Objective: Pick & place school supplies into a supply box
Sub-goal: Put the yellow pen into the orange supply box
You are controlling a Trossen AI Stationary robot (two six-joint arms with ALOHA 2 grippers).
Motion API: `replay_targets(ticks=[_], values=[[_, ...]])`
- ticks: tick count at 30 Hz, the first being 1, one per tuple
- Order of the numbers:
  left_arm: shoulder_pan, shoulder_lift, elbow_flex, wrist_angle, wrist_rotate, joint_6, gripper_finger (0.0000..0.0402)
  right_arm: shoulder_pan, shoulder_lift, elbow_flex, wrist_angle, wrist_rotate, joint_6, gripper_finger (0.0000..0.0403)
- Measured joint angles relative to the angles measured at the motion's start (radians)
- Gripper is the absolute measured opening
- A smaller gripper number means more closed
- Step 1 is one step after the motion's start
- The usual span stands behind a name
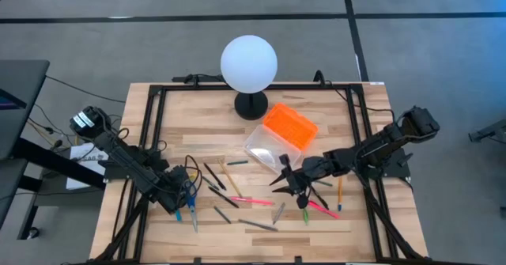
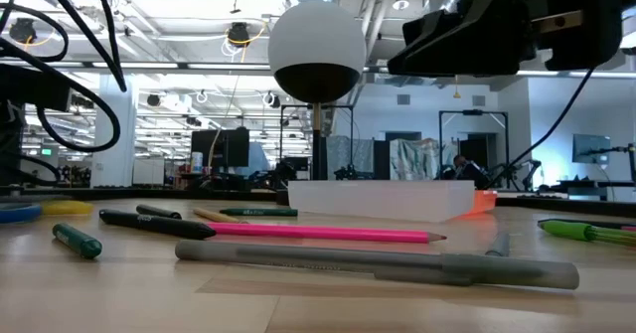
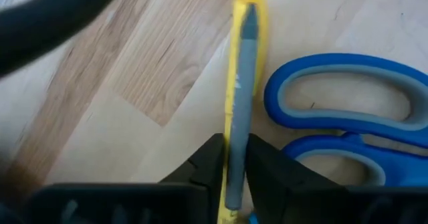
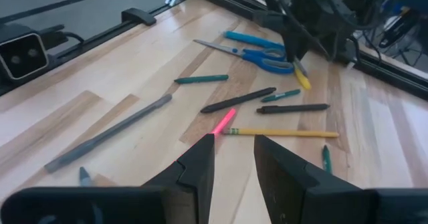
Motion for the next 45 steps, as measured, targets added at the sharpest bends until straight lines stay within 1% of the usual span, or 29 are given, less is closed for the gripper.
replay_targets(ticks=[4, 7, 12, 18, 26, 32, 35, 41, 45], values=[[0.000, 0.000, 0.000, 0.011, -0.001, 0.041, 0.0033, 0.009, 0.000, 0.000, -0.001, 0.000, 0.000, 0.0101], [0.000, 0.000, 0.000, 0.013, -0.002, 0.051, 0.0029, 0.008, 0.000, 0.000, -0.002, 0.000, 0.000, 0.0101], [0.000, 0.000, 0.000, 0.012, -0.005, 0.037, 0.0039, 0.008, 0.000, 0.000, -0.012, 0.000, 0.000, 0.0101], [0.000, 0.002, -0.002, 0.016, -0.032, 0.034, 0.0041, 0.006, 0.000, 0.000, -0.041, 0.001, 0.029, 0.0101], [0.001, 0.004, -0.005, 0.036, -0.080, 0.070, 0.0042, 0.006, 0.000, 0.000, -0.055, 0.004, 0.033, 0.0101], [0.001, 0.004, -0.005, 0.042, -0.089, 0.088, 0.0042, 0.006, 0.000, 0.000, -0.055, 0.004, 0.033, 0.0101], [0.001, 0.003, -0.005, 0.045, -0.093, 0.110, 0.0051, 0.006, 0.000, 0.000, -0.054, 0.004, 0.033, 0.0101], [0.001, 0.003, -0.005, 0.043, -0.110, 0.112, 0.0084, 0.006, 0.000, 0.000, -0.054, 0.004, 0.033, 0.0101], [0.001, 0.003, -0.005, 0.044, -0.113, 0.110, 0.0087, 0.006, 0.000, 0.000, -0.055, 0.004, 0.033, 0.0101]])
